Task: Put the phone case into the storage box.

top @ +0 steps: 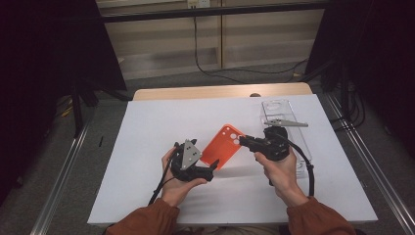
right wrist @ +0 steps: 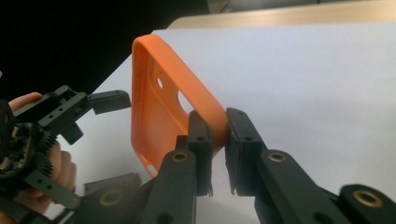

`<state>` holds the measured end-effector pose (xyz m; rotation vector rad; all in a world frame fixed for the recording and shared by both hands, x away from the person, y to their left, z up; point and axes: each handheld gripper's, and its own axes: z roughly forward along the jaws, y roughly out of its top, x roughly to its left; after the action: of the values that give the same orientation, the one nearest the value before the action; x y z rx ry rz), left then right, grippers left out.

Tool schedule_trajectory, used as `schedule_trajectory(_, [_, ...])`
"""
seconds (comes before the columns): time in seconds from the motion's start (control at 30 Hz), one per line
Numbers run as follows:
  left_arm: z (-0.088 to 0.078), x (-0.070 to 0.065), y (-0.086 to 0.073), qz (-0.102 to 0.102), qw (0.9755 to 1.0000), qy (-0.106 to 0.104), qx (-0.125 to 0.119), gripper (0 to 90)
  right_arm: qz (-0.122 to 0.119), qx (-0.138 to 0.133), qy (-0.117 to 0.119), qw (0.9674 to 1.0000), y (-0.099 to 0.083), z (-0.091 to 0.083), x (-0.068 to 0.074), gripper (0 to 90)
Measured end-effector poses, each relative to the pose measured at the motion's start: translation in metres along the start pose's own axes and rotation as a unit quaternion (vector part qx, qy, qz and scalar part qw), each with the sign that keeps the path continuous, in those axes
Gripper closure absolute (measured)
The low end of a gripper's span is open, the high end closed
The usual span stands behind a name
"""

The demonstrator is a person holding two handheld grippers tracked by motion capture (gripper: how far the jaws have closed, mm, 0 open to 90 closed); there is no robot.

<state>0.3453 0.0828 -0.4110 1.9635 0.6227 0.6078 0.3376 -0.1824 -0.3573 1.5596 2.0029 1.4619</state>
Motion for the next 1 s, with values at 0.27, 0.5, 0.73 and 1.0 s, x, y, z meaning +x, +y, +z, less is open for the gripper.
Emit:
schedule_trajectory(0.27, [-0.006, 0.014, -0.002, -0.032, 0.9994, -0.014, 0.004, 3.6, -0.016, -0.014, -0.015, 0.9997, 0.001, -0.003, -0.004, 80.5])
schedule_trajectory(0.5, [-0.018, 0.023, -0.005, -0.05, 0.9986, -0.011, -0.015, 4.1, -0.016, -0.018, -0.027, 0.9993, 0.003, -0.007, -0.014, 80.5])
schedule_trajectory(0.73, [-0.024, 0.031, -0.011, -0.084, 0.9963, -0.01, -0.014, 6.5, -0.018, -0.025, -0.034, 0.9989, 0.005, -0.013, -0.023, 80.5])
schedule_trajectory(1.0, [-0.035, 0.039, -0.017, -0.089, 0.9951, 0.02, -0.039, 6.3, -0.034, -0.036, -0.046, 0.9977, 0.01, -0.021, -0.028, 80.5])
